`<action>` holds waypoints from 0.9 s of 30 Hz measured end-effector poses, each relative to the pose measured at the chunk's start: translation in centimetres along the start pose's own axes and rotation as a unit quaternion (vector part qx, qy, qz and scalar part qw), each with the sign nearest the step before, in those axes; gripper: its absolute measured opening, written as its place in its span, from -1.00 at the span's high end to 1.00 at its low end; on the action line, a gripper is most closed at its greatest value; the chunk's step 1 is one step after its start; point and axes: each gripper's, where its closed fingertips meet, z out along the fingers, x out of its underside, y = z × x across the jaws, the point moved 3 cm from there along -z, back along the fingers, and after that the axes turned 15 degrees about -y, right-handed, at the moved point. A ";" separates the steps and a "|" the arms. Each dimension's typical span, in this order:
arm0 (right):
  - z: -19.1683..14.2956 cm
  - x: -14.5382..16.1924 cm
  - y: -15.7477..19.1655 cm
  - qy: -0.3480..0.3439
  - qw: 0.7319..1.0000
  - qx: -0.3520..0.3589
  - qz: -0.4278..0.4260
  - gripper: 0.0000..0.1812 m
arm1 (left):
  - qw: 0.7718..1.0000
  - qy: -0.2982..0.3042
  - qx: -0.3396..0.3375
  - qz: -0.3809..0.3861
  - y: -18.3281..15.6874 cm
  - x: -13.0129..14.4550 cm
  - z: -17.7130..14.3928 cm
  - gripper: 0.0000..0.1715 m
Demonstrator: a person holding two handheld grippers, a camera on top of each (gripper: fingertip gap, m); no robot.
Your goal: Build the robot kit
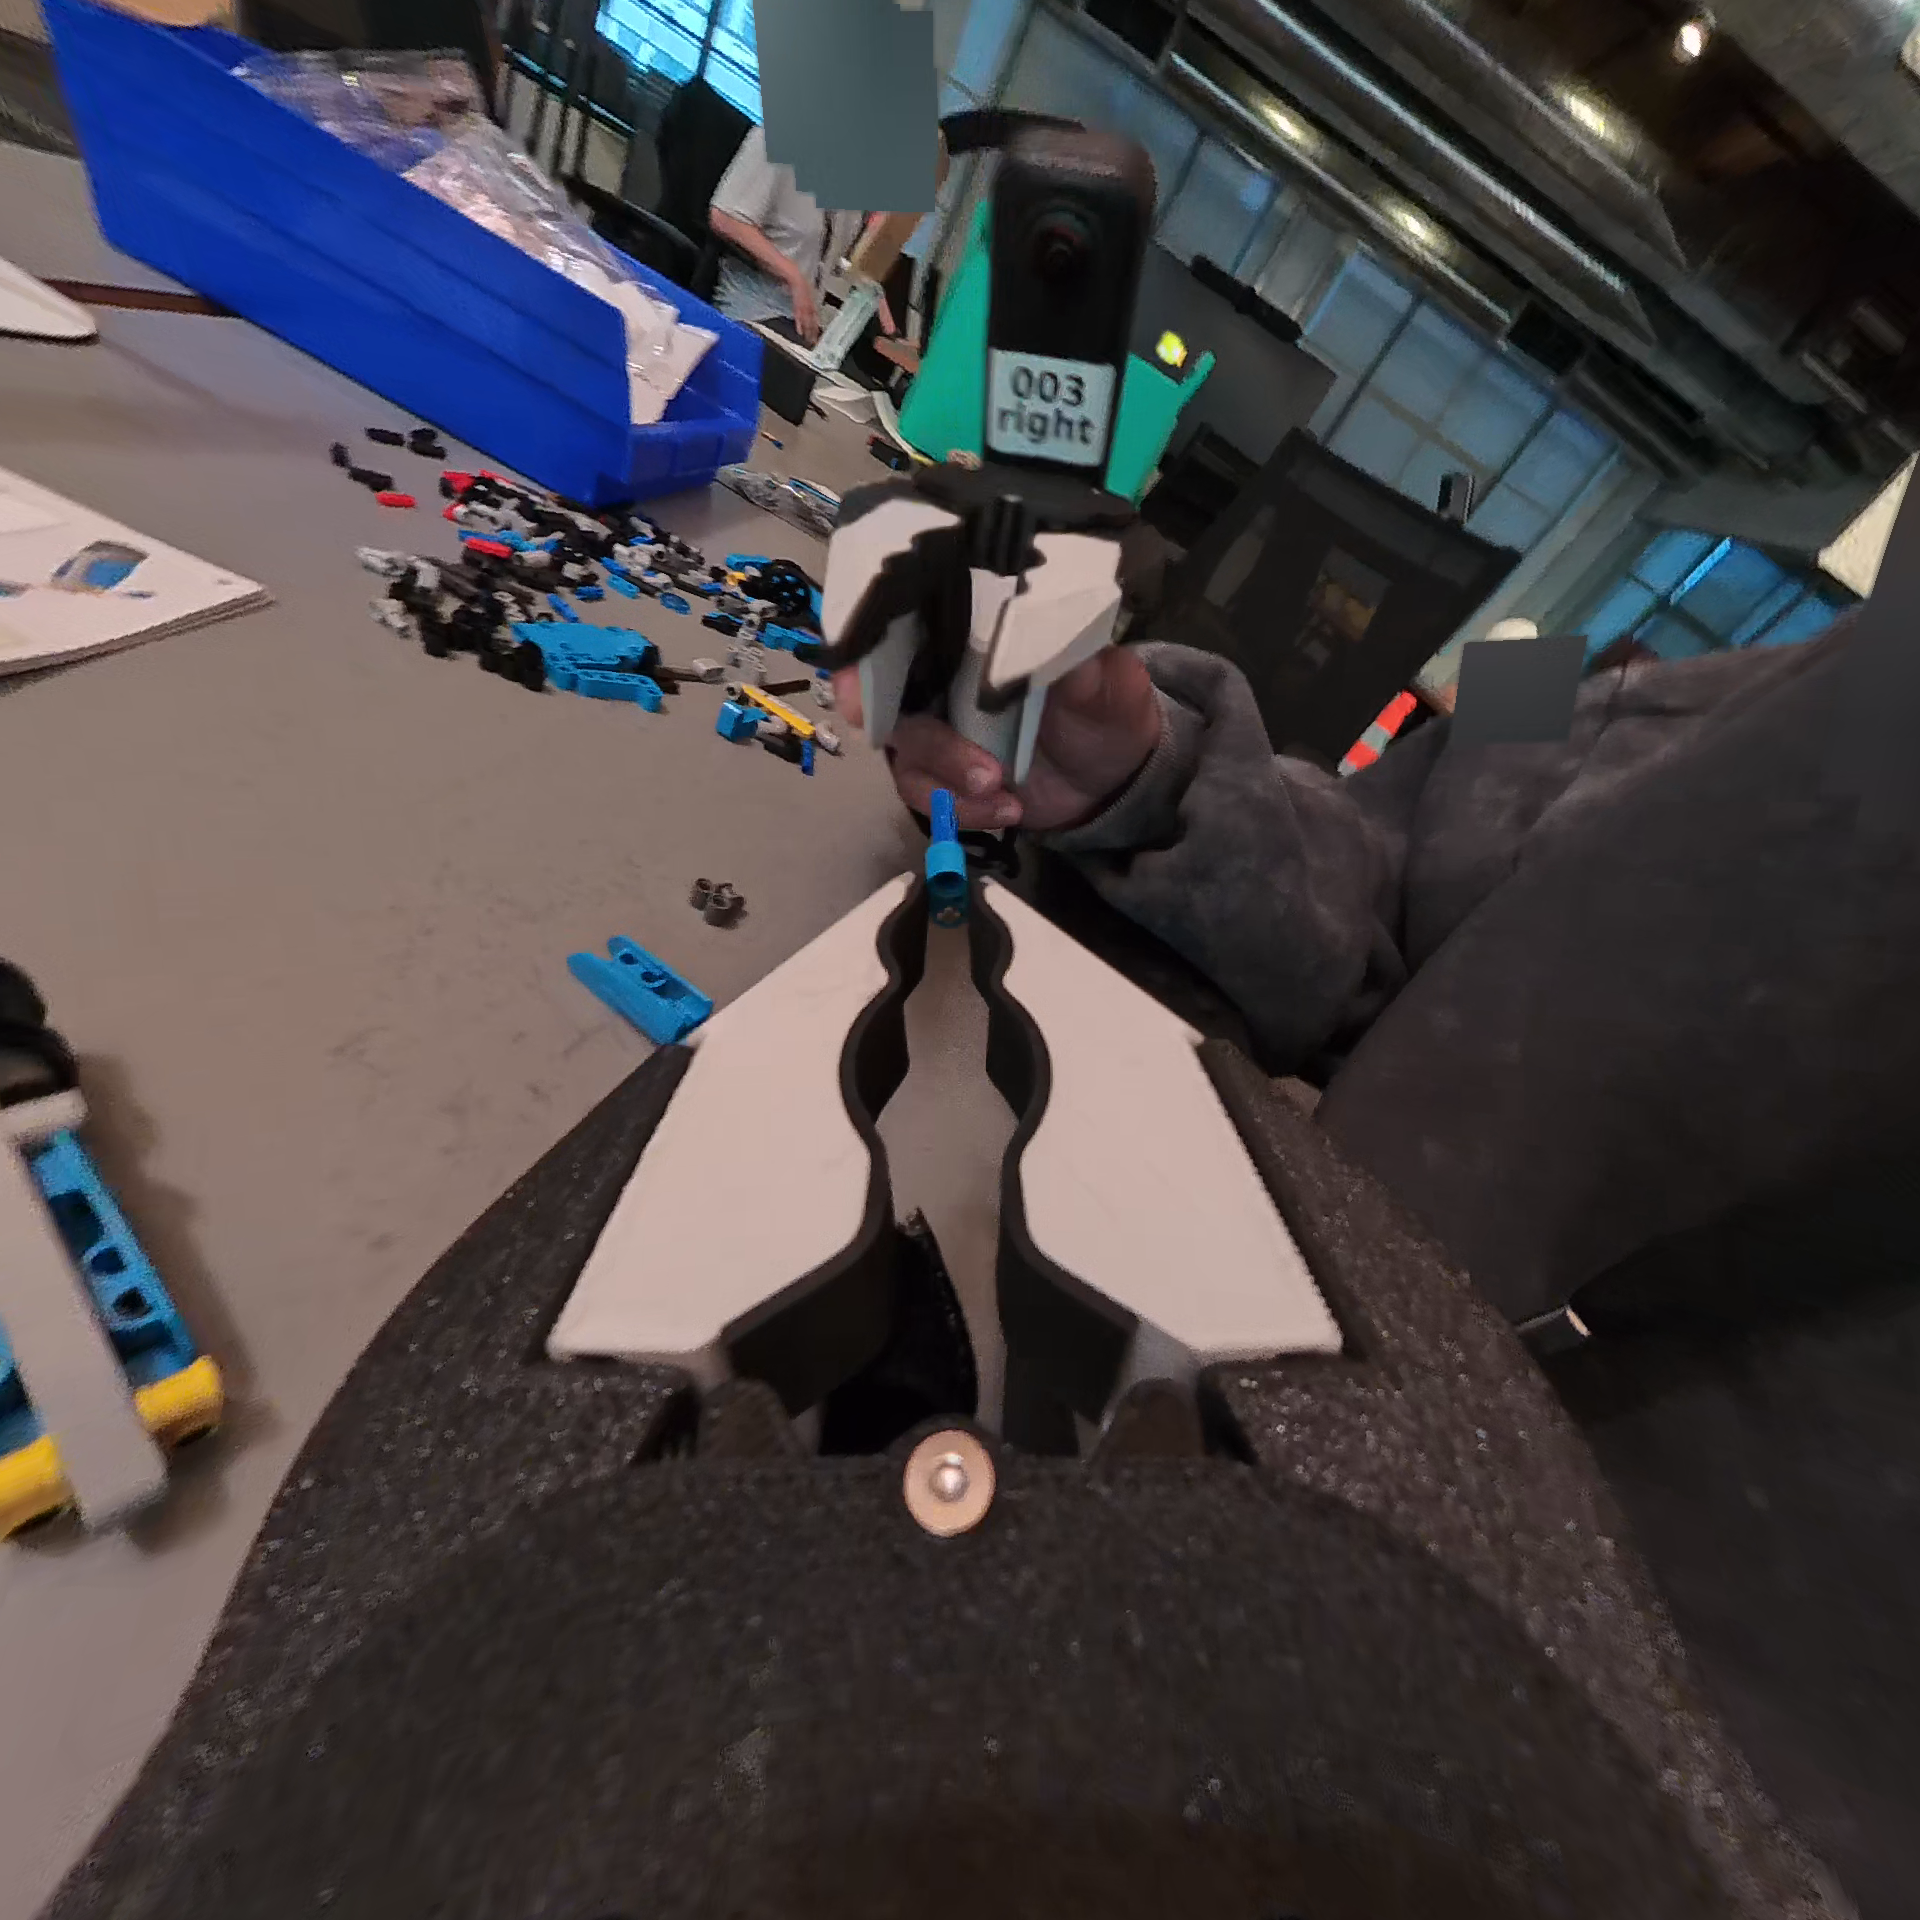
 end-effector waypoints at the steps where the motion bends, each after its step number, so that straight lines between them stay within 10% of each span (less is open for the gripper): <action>1: -0.5 -0.3 -1.0 -0.010 0.999 0.033 -0.002 0.68 | 1.000 -0.007 -0.012 -0.011 0.5 -0.2 -0.2 0.92; 20: -5.0 -1.9 -7.6 -0.015 0.946 0.308 -0.097 0.53 | 0.996 -0.043 -0.044 -0.063 2.8 -1.0 -0.8 0.92; 27: -7.3 -3.4 -9.6 0.002 0.884 0.415 -0.216 0.57 | 0.992 -0.010 -0.125 -0.013 5.1 -0.6 -1.1 0.92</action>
